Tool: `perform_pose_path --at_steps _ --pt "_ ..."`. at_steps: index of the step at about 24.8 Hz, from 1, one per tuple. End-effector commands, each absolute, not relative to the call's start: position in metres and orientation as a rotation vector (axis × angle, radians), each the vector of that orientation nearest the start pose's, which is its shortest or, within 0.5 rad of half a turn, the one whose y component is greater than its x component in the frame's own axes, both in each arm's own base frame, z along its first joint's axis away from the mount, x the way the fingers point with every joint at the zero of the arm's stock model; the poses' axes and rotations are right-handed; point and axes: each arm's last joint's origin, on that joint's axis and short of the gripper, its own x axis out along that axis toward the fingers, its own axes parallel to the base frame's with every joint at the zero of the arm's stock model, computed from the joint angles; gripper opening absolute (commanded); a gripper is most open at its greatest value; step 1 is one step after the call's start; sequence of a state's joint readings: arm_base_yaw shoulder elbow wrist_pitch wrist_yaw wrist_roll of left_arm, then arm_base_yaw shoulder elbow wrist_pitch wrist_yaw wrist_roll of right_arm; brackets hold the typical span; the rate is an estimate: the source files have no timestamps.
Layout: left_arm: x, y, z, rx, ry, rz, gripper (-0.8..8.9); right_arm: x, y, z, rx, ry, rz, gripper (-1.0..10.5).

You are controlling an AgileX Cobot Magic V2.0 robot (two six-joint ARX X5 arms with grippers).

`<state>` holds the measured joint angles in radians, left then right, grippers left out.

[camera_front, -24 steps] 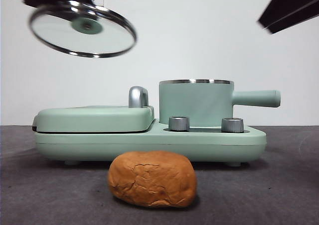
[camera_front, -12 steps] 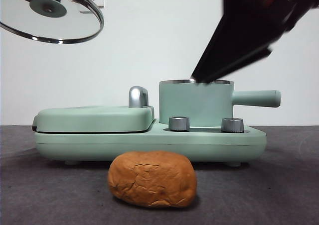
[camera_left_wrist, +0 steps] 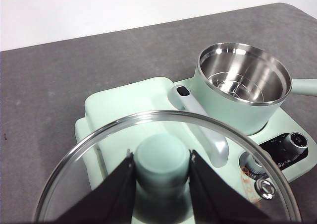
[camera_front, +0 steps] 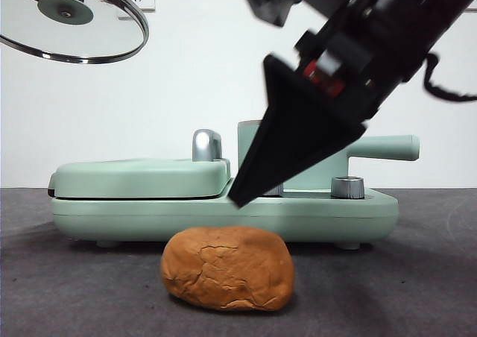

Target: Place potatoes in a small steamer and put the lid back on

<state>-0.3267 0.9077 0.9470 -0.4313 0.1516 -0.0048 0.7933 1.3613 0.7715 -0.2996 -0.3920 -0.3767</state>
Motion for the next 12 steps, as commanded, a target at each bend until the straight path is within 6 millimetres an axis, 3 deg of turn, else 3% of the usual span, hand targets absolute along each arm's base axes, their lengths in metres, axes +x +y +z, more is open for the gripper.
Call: perform_pose_path --at_steps 1,12 --pt "0.178 -0.064 0.352 0.019 0.355 -0.466 0.09 0.178 0.206 0.197 -0.495 0.705 1.291 3.9" --pt "0.179 -0.061 0.352 0.03 0.351 -0.452 0.09 0.183 0.217 0.171 -0.52 0.781 1.293 3.9"
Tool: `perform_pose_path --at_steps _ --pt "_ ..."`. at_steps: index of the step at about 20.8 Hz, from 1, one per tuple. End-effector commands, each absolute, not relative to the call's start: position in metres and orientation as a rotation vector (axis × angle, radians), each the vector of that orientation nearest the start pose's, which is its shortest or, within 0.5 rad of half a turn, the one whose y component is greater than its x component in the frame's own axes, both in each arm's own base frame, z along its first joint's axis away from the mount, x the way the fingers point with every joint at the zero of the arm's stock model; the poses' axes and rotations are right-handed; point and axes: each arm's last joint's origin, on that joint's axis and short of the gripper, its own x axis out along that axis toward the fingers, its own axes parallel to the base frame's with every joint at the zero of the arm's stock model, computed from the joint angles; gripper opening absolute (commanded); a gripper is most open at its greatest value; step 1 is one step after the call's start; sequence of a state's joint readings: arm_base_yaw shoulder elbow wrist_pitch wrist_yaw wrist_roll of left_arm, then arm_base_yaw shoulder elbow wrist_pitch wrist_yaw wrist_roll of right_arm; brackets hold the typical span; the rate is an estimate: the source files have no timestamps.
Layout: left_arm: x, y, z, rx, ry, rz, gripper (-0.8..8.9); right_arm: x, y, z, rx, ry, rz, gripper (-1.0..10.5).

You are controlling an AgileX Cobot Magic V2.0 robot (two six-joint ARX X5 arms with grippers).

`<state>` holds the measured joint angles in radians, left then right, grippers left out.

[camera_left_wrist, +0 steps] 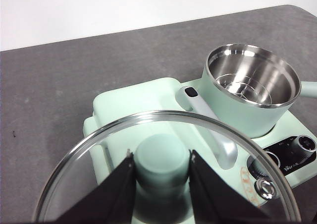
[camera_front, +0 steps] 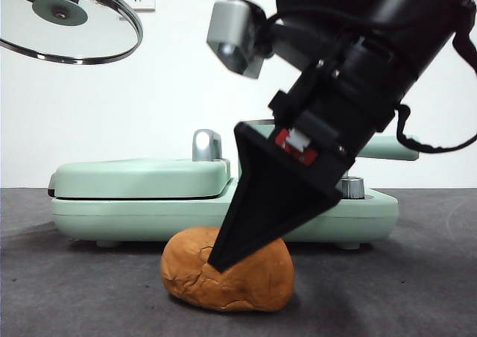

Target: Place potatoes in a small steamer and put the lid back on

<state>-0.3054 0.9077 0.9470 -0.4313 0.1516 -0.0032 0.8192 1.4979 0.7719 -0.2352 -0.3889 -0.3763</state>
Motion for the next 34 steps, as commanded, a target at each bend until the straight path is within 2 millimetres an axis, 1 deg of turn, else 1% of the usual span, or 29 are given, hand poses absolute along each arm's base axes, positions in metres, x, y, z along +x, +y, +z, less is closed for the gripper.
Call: perform_pose_path --at_steps 1,3,4,7,9,10,13,16,17,20,23,25,28,30,34 --pt "0.179 -0.061 0.352 0.038 0.35 -0.454 0.09 0.183 0.217 0.17 -0.521 0.789 1.291 3.7" --pt "0.179 -0.061 0.352 0.038 0.349 -0.454 0.09 0.183 0.216 0.169 -0.515 0.809 1.272 2.6" --pt "0.179 -0.061 0.352 0.038 0.349 -0.454 0.09 0.183 0.216 0.169 -0.502 0.822 1.257 2.4" --pt "0.179 -0.061 0.352 0.038 0.35 -0.454 0.09 0.183 0.214 0.173 -0.478 0.881 1.227 2.4" --pt "0.179 -0.061 0.352 0.038 0.35 -0.454 0.09 0.183 0.213 0.182 -0.487 0.943 1.193 2.4" --pt "0.179 -0.061 0.352 0.038 0.349 -0.454 0.09 0.184 0.212 0.191 -0.492 0.979 1.177 2.4" --pt "0.179 -0.061 0.352 0.038 0.35 -0.454 0.09 0.19 0.212 0.222 -0.478 1.082 1.083 2.4" --pt "0.179 -0.061 0.352 0.038 0.35 -0.454 0.09 0.2 0.209 0.263 -0.435 1.131 0.956 2.4" --pt "0.179 -0.061 0.352 0.038 0.35 -0.454 0.09 0.204 0.206 0.279 -0.411 1.132 0.897 2.4" --pt "0.179 -0.061 0.351 0.034 0.354 -0.454 0.09 0.219 0.194 0.322 -0.34 1.087 0.813 2.4" --pt "0.179 -0.061 0.351 0.036 0.362 -0.454 0.09 0.242 0.178 0.354 -0.265 0.986 0.745 2.4" --pt "0.178 -0.061 0.35 0.037 0.371 -0.453 0.09 0.261 0.17 0.365 -0.231 0.952 0.695 2.4" --pt "0.178 -0.061 0.349 0.037 0.376 -0.453 0.09 0.283 0.164 0.37 -0.212 0.925 0.658 2.4" --pt "0.178 -0.061 0.349 0.037 0.377 -0.453 0.09 0.296 0.163 0.371 -0.207 0.914 0.641 2.4" --pt "0.178 -0.061 0.349 0.037 0.377 -0.453 0.09 0.325 0.166 0.362 -0.2 0.919 0.622 2.4"
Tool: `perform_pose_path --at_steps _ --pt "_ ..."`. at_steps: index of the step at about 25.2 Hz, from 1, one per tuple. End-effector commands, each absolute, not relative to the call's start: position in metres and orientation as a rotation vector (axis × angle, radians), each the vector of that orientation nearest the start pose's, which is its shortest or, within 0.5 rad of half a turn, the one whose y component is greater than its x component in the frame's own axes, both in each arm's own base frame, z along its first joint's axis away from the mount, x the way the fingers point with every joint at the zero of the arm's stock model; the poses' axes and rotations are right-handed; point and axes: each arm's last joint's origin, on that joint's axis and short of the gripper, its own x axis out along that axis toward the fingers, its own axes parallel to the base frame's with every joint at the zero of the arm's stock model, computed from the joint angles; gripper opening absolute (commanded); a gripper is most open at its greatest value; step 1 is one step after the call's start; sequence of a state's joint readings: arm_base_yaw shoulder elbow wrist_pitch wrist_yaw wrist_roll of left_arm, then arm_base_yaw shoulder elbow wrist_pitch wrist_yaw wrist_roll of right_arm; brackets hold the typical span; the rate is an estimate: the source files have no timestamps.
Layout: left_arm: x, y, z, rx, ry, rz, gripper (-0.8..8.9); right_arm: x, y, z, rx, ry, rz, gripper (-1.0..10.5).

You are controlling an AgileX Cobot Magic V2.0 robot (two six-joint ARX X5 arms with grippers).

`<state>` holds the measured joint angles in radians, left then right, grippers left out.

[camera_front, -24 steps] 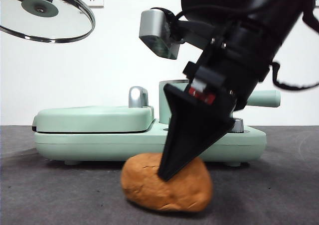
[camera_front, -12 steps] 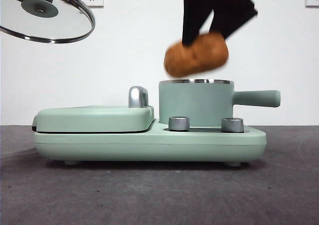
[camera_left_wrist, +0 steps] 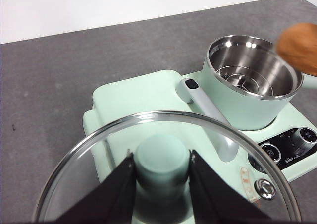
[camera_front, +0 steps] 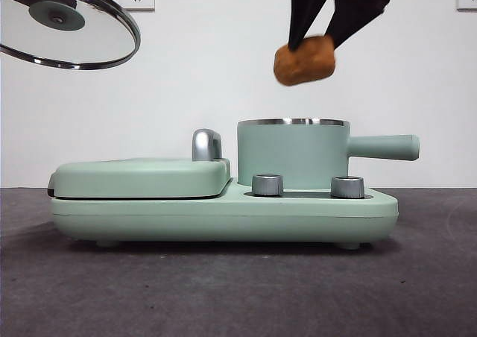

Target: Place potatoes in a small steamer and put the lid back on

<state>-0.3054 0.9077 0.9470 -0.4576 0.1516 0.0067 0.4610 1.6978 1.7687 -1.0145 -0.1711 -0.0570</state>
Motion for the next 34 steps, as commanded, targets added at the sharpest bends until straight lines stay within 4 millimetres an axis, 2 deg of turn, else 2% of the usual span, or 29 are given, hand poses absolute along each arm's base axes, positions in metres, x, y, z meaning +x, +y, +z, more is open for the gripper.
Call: perform_pose_path --at_steps 1,6,11,24,27,29,31,32,34 --pt "0.178 -0.061 0.349 0.037 0.377 -0.453 0.09 0.331 0.168 0.358 -0.202 0.922 0.621 2.4" --pt "0.178 -0.061 0.349 0.037 0.377 -0.453 0.09 0.36 0.175 0.332 -0.211 0.954 0.606 2.4" --pt "0.178 -0.061 0.349 0.037 0.379 -0.453 0.09 0.378 0.177 0.308 -0.223 0.989 0.573 2.4" --pt "0.178 -0.061 0.349 0.037 0.381 -0.453 0.09 0.397 0.183 0.281 -0.227 0.993 0.57 2.4" --pt "0.178 -0.061 0.349 0.037 0.381 -0.453 0.09 0.397 0.183 0.282 -0.226 0.989 0.57 2.4" --pt "0.178 -0.061 0.349 0.037 0.381 -0.453 0.09 0.397 0.183 0.282 -0.226 0.99 0.571 3.3" --pt "0.178 -0.061 0.349 0.037 0.38 -0.453 0.09 0.396 0.183 0.284 -0.221 0.985 0.578 3.6" --pt "0.178 -0.061 0.349 0.037 0.379 -0.453 0.09 0.395 0.182 0.288 -0.219 0.977 0.578 3.7" --pt "0.178 -0.061 0.349 0.037 0.38 -0.453 0.09 0.387 0.178 0.307 -0.21 0.935 0.577 3.7"
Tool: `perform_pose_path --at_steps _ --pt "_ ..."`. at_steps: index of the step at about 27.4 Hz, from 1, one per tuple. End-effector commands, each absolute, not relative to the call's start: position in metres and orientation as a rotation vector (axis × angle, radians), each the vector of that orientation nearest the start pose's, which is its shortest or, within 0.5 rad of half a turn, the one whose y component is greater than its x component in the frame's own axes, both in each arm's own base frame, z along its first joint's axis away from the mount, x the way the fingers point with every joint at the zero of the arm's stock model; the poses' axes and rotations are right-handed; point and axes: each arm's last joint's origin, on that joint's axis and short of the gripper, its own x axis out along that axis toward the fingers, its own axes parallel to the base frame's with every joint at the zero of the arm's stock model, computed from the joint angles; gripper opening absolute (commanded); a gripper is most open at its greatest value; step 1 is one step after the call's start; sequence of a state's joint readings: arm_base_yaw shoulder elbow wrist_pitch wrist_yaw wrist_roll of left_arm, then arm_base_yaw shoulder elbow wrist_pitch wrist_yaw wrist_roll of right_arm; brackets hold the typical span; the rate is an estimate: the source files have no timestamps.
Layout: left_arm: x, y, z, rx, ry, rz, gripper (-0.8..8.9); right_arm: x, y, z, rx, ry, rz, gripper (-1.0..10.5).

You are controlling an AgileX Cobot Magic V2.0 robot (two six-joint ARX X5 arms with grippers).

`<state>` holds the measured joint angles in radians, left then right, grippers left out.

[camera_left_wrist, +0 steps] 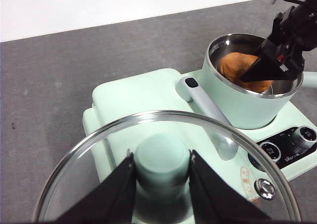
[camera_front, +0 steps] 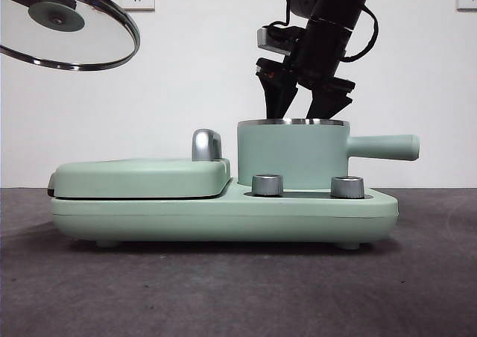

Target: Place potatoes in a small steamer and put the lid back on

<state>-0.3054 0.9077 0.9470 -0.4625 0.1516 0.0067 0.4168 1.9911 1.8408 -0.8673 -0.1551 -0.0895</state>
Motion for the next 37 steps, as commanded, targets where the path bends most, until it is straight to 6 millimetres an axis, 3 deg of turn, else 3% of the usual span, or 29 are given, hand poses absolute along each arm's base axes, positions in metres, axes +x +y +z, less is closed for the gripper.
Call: perform_pose_path --at_steps 1,5,9,13,23,30,37 --pt "0.178 -0.061 0.349 0.037 0.379 -0.453 0.09 0.38 0.175 0.319 -0.199 0.914 0.575 3.6" --pt "0.178 -0.061 0.349 0.037 0.38 -0.454 0.09 0.341 0.158 0.369 -0.183 0.824 0.576 3.6" --pt "0.178 -0.061 0.349 0.037 0.38 -0.454 0.09 0.302 0.141 0.381 -0.158 0.697 0.579 3.6" --pt "0.178 -0.061 0.349 0.037 0.376 -0.454 0.09 0.26 0.122 0.366 -0.105 0.6 0.569 3.6" --pt "0.181 -0.071 0.35 0.067 0.35 -0.501 0.09 0.198 0.096 0.319 -0.09 0.558 0.572 3.2" --pt "0.199 -0.098 0.346 0.115 0.279 -0.596 0.09 0.168 0.081 0.285 -0.116 0.552 0.502 3.2" --pt "0.226 -0.134 0.336 0.135 0.191 -0.676 0.09 0.146 0.071 0.273 -0.11 0.521 0.502 3.2"
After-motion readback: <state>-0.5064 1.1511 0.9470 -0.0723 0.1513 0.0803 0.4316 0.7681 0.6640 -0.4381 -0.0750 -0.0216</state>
